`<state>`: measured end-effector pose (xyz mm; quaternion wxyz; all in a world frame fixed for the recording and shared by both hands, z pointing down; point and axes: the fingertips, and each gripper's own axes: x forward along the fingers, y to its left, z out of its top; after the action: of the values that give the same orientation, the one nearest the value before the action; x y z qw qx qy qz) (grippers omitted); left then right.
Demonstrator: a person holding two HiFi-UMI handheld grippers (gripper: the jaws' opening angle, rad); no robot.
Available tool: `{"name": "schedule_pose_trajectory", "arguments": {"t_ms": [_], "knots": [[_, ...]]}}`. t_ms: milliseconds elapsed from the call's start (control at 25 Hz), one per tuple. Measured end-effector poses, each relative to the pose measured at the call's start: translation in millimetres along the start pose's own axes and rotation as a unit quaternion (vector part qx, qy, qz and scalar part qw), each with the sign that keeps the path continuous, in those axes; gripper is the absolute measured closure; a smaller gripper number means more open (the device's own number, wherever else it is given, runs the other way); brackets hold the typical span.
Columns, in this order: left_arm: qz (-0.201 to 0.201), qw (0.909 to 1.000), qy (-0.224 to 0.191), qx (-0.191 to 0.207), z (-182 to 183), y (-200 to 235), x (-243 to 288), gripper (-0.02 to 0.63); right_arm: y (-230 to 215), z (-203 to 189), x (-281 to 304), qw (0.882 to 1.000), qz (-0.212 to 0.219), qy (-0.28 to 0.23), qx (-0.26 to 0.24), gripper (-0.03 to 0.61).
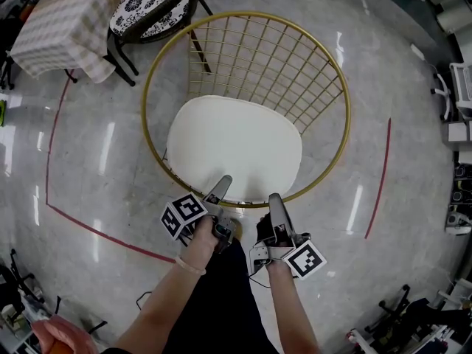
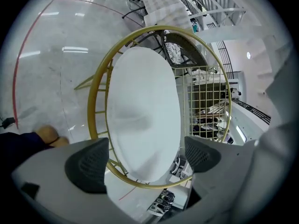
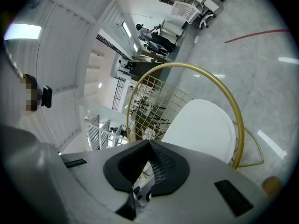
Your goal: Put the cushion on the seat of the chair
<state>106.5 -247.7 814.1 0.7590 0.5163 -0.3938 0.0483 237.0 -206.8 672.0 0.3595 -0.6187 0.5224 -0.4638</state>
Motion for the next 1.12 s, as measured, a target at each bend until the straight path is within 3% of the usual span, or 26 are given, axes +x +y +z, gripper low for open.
{"name": "schedule_pose_trajectory", "arguments": {"t_ms": [200, 440, 520, 600, 720, 880, 1000, 1120], "knots": [[-0.020, 0.9994, 0.025, 0.013, -7.2, -0.7, -9.3, 0.121, 6.4, -11.1, -3.8, 1.000, 0.002, 0.000, 0.000, 0.589], [-0.092, 0.9902, 0.080, 0.067, -34.3, -27.8, -25.2, 0.123, 17.5, -18.6, -18.7, 1.000, 0.000, 0.004, -0.009, 0.589], [-0.099, 0.9855, 0.079, 0.113, -36.7, -35.2, -33.6, 0.159, 23.1, -19.7, -22.5, 1.000, -0.001, 0.003, -0.011, 0.589], [-0.098, 0.9792, 0.063, 0.166, -33.4, -43.0, -43.2, 0.283, 30.8, -20.0, -25.3, 1.000, 0.000, 0.007, -0.019, 0.589], [-0.101, 0.9632, 0.037, 0.246, -27.2, -61.1, -58.9, 0.386, 43.8, -19.7, -29.0, 0.999, 0.002, 0.015, -0.036, 0.589], [-0.104, 0.9319, 0.003, 0.347, -20.5, -92.2, -80.4, 0.511, 61.3, -15.7, -34.8, 0.997, 0.002, 0.021, -0.071, 0.589], [-0.110, 0.9065, -0.016, 0.407, -17.9, -115.5, -98.6, 0.582, 80.6, -8.7, -37.4, 0.997, 0.001, 0.013, -0.081, 0.589], [-0.125, 0.8859, -0.029, 0.446, -19.7, -142.1, -119.3, 0.605, 106.8, -1.5, -41.0, 0.995, 0.004, 0.014, -0.103, 0.589]]}}
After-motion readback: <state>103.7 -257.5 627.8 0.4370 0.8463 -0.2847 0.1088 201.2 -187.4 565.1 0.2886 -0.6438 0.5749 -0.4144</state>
